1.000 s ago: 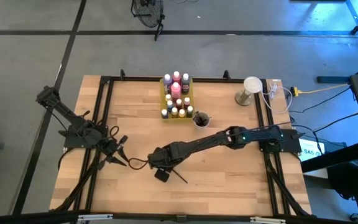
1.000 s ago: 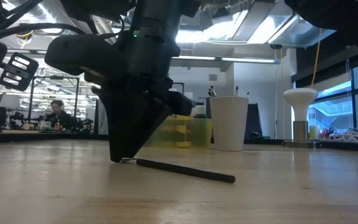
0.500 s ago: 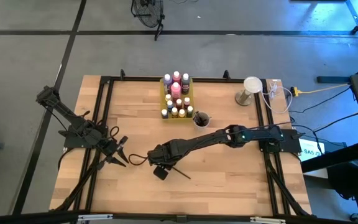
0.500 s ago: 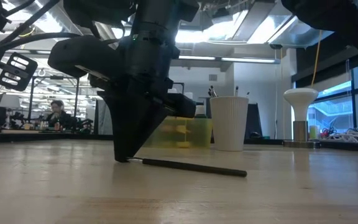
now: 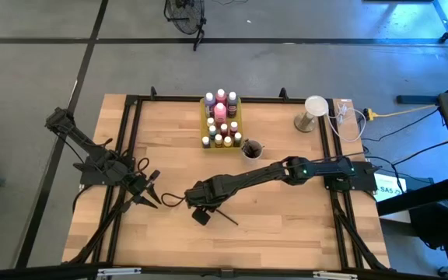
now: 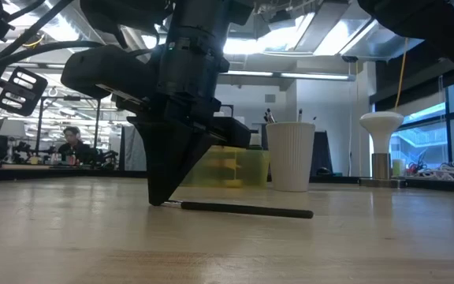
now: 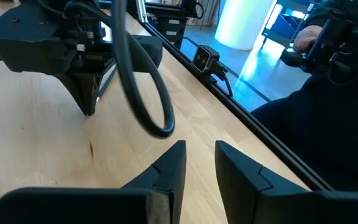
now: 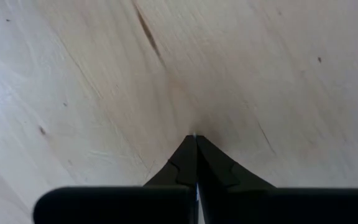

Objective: Pick & Place Paint Supplies
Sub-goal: Put the black paintbrush into the white cup

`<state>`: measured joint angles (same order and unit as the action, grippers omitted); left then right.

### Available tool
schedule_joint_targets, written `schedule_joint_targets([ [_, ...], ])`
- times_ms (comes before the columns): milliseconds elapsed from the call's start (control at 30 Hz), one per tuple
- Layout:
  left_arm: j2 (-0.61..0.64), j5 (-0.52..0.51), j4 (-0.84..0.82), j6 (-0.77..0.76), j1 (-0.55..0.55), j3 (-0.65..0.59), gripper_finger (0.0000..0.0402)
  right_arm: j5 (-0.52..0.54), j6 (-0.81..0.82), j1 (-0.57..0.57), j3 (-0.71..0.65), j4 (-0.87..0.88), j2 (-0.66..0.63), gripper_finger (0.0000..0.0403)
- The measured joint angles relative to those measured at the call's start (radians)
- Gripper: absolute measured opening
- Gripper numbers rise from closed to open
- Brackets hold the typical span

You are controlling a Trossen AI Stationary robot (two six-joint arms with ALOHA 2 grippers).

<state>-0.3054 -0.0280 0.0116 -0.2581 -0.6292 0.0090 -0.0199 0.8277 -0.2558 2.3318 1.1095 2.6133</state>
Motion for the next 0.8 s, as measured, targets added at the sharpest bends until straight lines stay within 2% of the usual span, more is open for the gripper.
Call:
schedule_joint_targets([
  [267,0.000,0.000,0.000,-0.009,0.000,0.000,0.0080,0.055,0.003,-0.011,-0.004,0.008,-0.018,0.0001],
  [433,0.000,0.001,0.000,-0.009,0.000,0.000,0.0083,0.142,0.005,-0.024,0.015,0.095,-0.043,0.0001],
  [567,0.000,-0.001,0.001,-0.008,0.000,0.000,0.0082,0.187,0.028,-0.036,0.017,0.140,-0.122,0.0000],
  [800,0.000,-0.014,0.008,0.052,0.000,0.000,0.0084,0.342,0.045,-0.072,0.021,0.200,-0.280,0.0000],
])
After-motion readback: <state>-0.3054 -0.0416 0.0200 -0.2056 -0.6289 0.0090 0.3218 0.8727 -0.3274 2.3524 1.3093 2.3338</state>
